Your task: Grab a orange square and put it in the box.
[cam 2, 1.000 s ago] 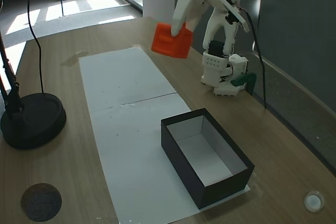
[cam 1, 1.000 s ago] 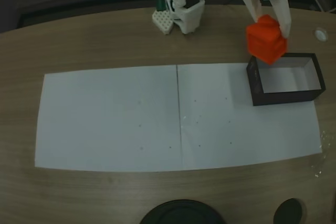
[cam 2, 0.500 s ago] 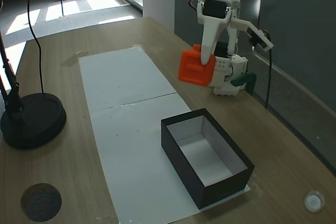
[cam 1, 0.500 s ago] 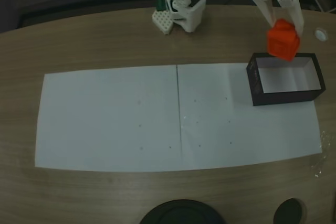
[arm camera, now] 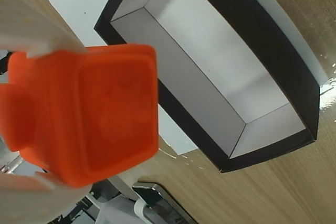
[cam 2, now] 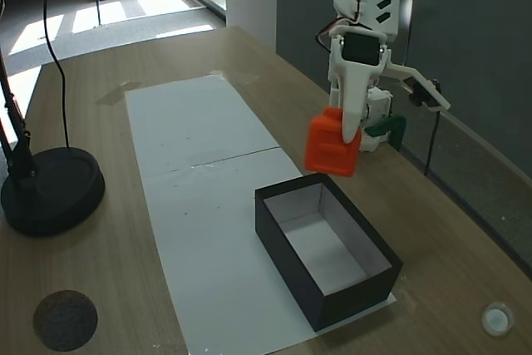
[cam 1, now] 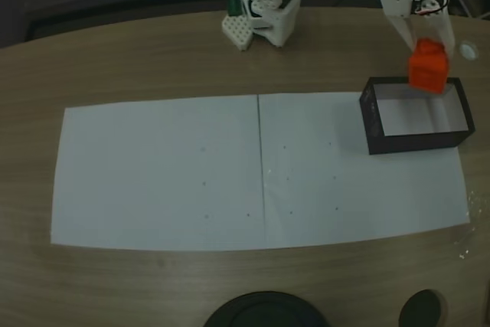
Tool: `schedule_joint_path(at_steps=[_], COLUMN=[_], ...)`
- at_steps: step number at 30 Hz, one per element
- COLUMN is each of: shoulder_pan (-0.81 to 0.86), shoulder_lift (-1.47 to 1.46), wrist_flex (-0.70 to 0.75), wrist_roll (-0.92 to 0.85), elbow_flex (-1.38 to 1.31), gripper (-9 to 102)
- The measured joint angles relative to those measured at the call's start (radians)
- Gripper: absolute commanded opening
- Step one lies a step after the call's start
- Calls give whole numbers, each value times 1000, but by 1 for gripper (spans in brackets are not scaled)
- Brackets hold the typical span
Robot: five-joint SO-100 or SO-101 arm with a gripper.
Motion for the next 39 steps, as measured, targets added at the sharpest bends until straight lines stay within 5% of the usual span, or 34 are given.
schedule_joint_path(at_steps=[16,23,31,36,39], shoulder_pan=[-37,-46,-48,-2,98], shoulder_lift=[-118,-118,-118,-112,-44], wrist_flex=[-46,-46,-46,-17,71], wrist_roll=[0,20,21,21,21], elbow_flex=[2,2,2,2,-18], gripper=[2,31,23,1,1])
